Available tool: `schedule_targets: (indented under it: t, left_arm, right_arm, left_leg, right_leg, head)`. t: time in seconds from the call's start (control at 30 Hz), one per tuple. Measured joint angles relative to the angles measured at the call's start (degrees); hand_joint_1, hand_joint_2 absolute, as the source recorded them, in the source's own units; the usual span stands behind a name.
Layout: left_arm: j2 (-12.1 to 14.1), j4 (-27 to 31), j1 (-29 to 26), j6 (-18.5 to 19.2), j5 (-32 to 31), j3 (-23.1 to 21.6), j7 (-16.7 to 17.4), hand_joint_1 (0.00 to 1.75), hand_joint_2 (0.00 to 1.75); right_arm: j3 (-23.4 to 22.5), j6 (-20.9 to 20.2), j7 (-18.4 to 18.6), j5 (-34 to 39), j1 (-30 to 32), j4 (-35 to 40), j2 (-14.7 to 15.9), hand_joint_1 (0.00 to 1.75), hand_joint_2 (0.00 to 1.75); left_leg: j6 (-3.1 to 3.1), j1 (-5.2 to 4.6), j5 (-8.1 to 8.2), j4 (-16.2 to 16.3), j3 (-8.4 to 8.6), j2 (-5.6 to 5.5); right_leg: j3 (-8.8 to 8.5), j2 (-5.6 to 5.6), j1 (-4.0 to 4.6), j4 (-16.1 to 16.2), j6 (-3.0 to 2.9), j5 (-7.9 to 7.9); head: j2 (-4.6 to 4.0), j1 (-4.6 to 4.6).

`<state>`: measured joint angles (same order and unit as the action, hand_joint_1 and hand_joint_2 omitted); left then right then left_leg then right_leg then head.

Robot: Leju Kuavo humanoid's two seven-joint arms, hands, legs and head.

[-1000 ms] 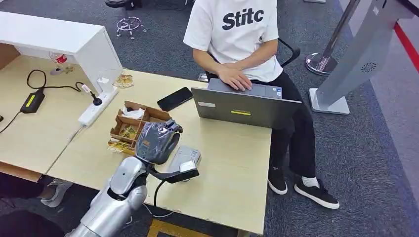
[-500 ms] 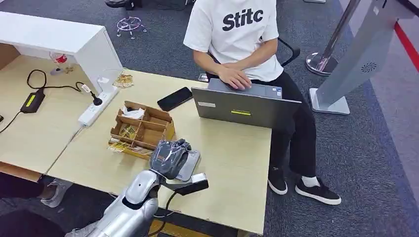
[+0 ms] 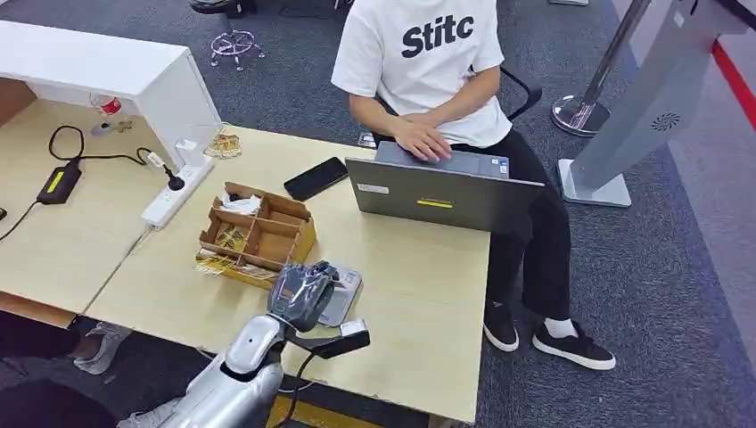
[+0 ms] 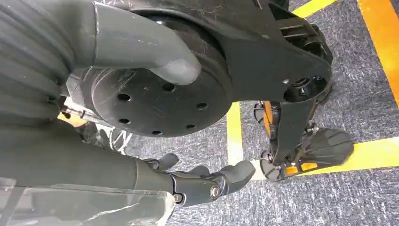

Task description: Pass the card to the sensor for recognition and then transmit it.

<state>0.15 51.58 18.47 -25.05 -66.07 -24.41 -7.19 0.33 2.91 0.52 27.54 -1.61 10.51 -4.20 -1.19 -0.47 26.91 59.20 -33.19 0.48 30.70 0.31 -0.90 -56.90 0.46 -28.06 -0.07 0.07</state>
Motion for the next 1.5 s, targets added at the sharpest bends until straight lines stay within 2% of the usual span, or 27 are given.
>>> schedule_targets:
  t: [0.17, 0.5, 0.83, 1.03, 1.27, 1.3, 1.33, 1.37, 1.5]
  left_arm:
    - [1.2, 3.2, 2.3, -0.2, 0.4, 0.3, 0.4, 1.75, 1.75]
    - [6.1, 11.3, 8.0, 0.5, 2.2, 4.6, 1.8, 1.75, 1.75]
    - [10.9, 15.7, 8.7, 1.4, 4.9, 9.9, 1.9, 1.75, 1.75]
    - [12.2, 16.6, 8.1, 1.0, 4.9, 11.9, 1.4, 1.75, 1.75]
    - [12.4, 16.7, 7.6, 0.7, 4.4, 12.8, 1.1, 1.75, 1.75]
    - [12.4, 16.7, 7.5, 0.7, 4.2, 12.8, 1.1, 0.28, 1.75]
    - [12.4, 16.7, 7.5, 0.7, 4.1, 12.8, 1.1, 0.28, 1.75]
    - [12.4, 16.7, 7.5, 0.7, 4.0, 12.8, 1.1, 0.0, 1.75]
    - [12.3, 16.8, 7.0, 0.7, 3.5, 12.8, 1.0, 0.0, 1.75]
  right_arm:
    - [0.0, -0.1, 0.0, -0.2, 0.0, 0.0, 0.0, 0.0, 1.75]
    - [0.0, -0.1, -0.1, -0.7, 0.0, -0.1, 0.0, 0.0, 1.75]
    - [-0.4, 0.0, 0.0, -0.7, 0.0, -0.1, 0.0, 0.0, 1.75]
    - [-0.4, 0.0, 0.0, -0.7, 0.0, -0.1, 0.0, 0.0, 1.75]
    - [-0.5, 0.0, 0.0, -1.0, 0.0, -0.1, 0.0, 0.0, 1.75]
    - [-0.5, 0.0, 0.0, -1.2, 0.0, -0.1, 0.0, 0.0, 1.75]
    - [-0.5, 0.0, 0.0, -1.2, 0.0, -0.1, 0.0, 0.0, 1.75]
    - [-0.5, 0.0, 0.0, -1.2, 0.0, -0.1, 0.0, 0.0, 1.75]
    - [-0.5, 0.0, 0.0, -1.2, 0.0, -0.1, 0.0, 0.0, 1.75]
  left_leg:
    - [0.0, 0.0, -0.05, 0.0, -0.01, -0.01]
    - [0.02, 0.02, -0.14, 0.0, -0.01, -0.01]
    - [0.02, 0.02, -0.15, 0.0, -0.02, -0.01]
    - [0.02, 0.01, -0.15, 0.0, -0.03, -0.01]
    - [0.02, 0.01, -0.15, 0.0, -0.04, 0.0]
    - [0.02, 0.01, -0.15, 0.0, -0.04, 0.02]
    - [0.02, 0.01, -0.15, 0.0, -0.06, 0.03]
    - [0.03, 0.01, -0.15, 0.0, -0.08, 0.03]
    - [0.03, 0.01, -0.15, 0.0, -0.14, 0.0]
  right_leg:
    - [0.0, 0.0, 0.0, 0.0, 0.01, 0.02]
    - [0.0, 0.0, 0.01, 0.0, 0.0, 0.06]
    - [0.02, 0.0, 0.01, 0.0, -0.01, 0.07]
    - [0.02, 0.0, 0.01, 0.0, -0.01, 0.07]
    - [0.04, 0.01, 0.01, 0.0, -0.01, 0.08]
    - [0.06, 0.02, 0.01, 0.0, -0.01, 0.09]
    - [0.07, 0.03, 0.01, 0.0, -0.01, 0.09]
    - [0.1, 0.04, 0.01, 0.0, -0.01, 0.09]
    - [0.15, 0.01, 0.0, 0.0, -0.01, 0.08]
  head:
    - [0.0, 0.0]
    - [0.0, 0.02]
    - [0.0, 0.02]
    - [0.0, 0.02]
    - [0.0, 0.02]
    - [0.0, 0.0]
    - [0.0, 0.02]
    - [0.0, 0.02]
    - [0.0, 0.02]
